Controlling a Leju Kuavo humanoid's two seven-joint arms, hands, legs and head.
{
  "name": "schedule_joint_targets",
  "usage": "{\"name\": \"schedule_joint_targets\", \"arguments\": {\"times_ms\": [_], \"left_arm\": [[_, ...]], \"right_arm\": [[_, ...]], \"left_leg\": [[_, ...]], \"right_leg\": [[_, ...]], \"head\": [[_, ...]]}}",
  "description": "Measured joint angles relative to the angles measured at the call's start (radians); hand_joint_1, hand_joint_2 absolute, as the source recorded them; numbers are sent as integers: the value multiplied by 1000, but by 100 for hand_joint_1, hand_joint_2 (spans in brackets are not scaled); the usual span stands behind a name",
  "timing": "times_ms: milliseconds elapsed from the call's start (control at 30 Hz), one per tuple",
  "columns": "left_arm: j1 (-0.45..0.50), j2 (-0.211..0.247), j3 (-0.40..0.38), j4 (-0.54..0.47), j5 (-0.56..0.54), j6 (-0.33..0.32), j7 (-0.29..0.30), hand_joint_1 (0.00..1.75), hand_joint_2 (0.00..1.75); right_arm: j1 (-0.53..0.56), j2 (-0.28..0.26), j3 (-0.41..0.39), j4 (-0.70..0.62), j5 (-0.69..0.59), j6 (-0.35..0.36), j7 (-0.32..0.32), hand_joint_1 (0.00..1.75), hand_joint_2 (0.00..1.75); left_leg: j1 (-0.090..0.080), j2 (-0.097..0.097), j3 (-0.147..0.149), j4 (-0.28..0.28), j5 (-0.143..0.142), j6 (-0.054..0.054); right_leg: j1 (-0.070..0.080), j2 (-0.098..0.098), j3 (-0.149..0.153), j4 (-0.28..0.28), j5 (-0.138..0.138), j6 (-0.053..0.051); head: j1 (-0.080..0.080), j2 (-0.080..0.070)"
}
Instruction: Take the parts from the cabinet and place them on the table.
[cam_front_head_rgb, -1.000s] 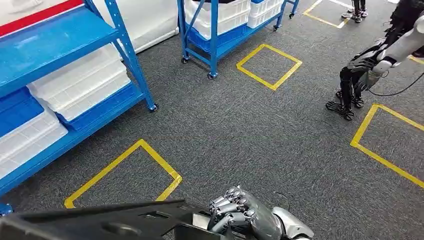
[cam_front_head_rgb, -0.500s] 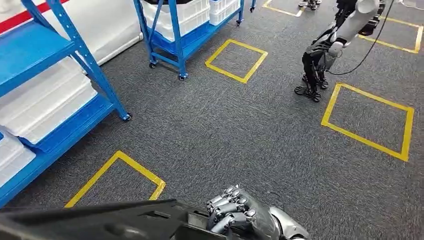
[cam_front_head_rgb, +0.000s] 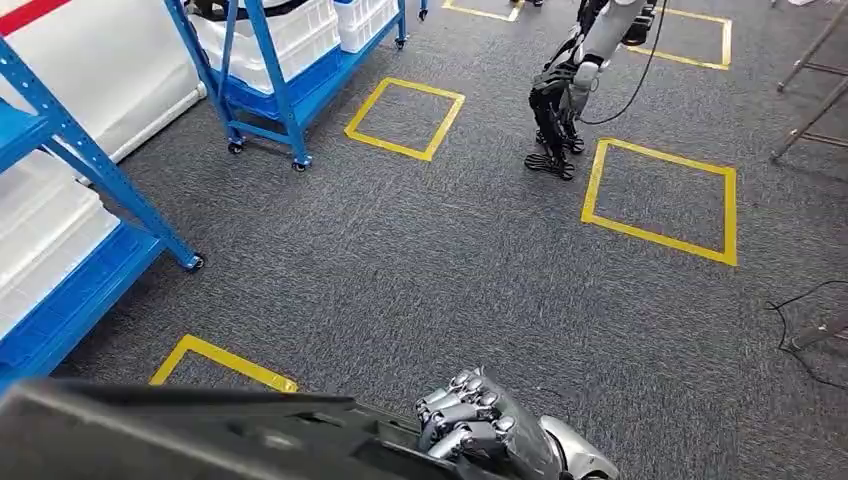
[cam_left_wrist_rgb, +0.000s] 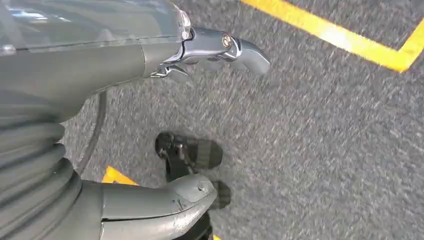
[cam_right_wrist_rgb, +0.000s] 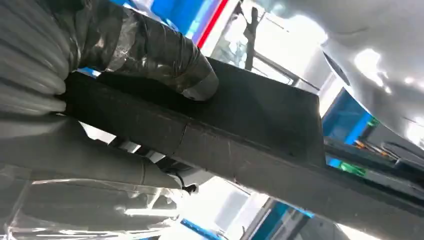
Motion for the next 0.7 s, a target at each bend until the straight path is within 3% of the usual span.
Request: {"name": "schedule_joint_targets", "arguments": {"times_ms": [33,67,100,133,167,200,233,300,333,367,400,467,500,533,567,600,667,700], "left_arm": [[-1,-4,0,0,0,2,2,0,175],[1,-5,0,0,-1,2,2,0,175],[5,-6,0,0,-1,2,2,0,175],[11,-8,0,0,-1,2,3,0,175],[15,-8,0,0,-1,2,4,0,175],[19,-9,0,0,0,5,5,0,175],[20,-10,0,0,-1,6,6,0,175],[18,-15,0,0,0,8,9,0,175],[18,-18,0,0,0,8,11,0,175],[19,-18,0,0,0,8,11,0,175],[19,-19,0,0,0,8,12,0,175],[16,-21,0,0,0,8,13,0,175],[13,-23,0,0,-1,8,13,0,175],[13,-24,0,0,-1,8,13,0,175],[14,-26,0,0,-1,8,13,0,175],[16,-26,0,0,-1,8,13,0,175],[21,-26,0,0,-2,8,13,0,175],[24,-27,0,0,-7,8,13,0,175]], "right_arm": [[2,0,-3,1,-2,7,0,175,175],[0,0,-6,1,-7,13,1,175,175],[-1,0,-8,2,-8,18,1,175,175],[1,0,-10,5,-11,24,2,175,175],[2,0,-10,8,-15,28,2,175,175],[4,0,-11,11,-19,33,4,175,175],[5,0,-13,13,-23,37,5,175,175],[5,0,-16,16,-29,42,11,175,175],[4,0,-18,16,-30,43,13,175,175],[1,0,-18,18,-26,42,16,175,175],[0,0,-19,19,-17,38,21,175,175],[1,0,-20,20,-2,34,27,175,175],[0,0,-20,20,1,34,27,175,175],[1,0,-20,20,1,34,27,175,175],[-4,0,-20,20,1,34,27,175,175],[-8,1,-20,21,1,34,28,175,175],[-9,2,-20,25,1,34,28,175,175],[-8,2,-20,28,1,34,29,175,175]], "left_leg": [[4,18,6,-10,7,5],[2,28,7,-14,9,10],[0,41,7,-13,8,11],[-2,57,6,-12,7,12],[-2,69,6,-12,7,13],[-2,85,5,-10,6,12],[-2,97,5,-9,4,11],[-1,120,10,-5,-3,6],[-2,128,15,-2,-9,1],[-10,136,15,0,-13,-6],[-10,143,16,2,-16,-10],[-10,161,20,0,-18,-16],[-10,171,23,0,-20,-23],[-3,138,19,10,-34,-30],[-2,91,4,48,-66,-31],[1,68,-25,115,-105,-32],[0,53,-101,277,-176,-35],[0,52,-127,326,-183,-35]], "right_leg": [[2,-55,-3,15,-14,1],[5,-103,-23,56,-48,6],[3,-124,-55,124,-89,11],[-1,-133,-93,205,-127,16],[-5,-135,-120,261,-147,19],[-8,-137,-140,302,-151,23],[-11,-139,-132,287,-131,26],[-15,-163,-35,116,-40,27],[-13,-199,17,28,-14,23],[2,-233,27,4,-34,15],[-1,-214,24,1,-28,7],[5,-195,18,3,-29,1],[1,-184,18,-4,-25,-7],[-5,-175,22,-9,-20,-14],[-6,-166,21,-11,-18,-21],[-6,-157,20,-11,-17,-25],[-3,-133,18,-10,-17,-28],[-2,-120,18,-9,-17,-28]], "head": [[0,0],[0,0],[0,0],[0,0],[0,0],[0,0],[0,0],[0,0],[0,0],[0,0],[0,0],[0,0],[0,0],[0,0],[0,0],[0,0],[0,0],[0,0]]}}
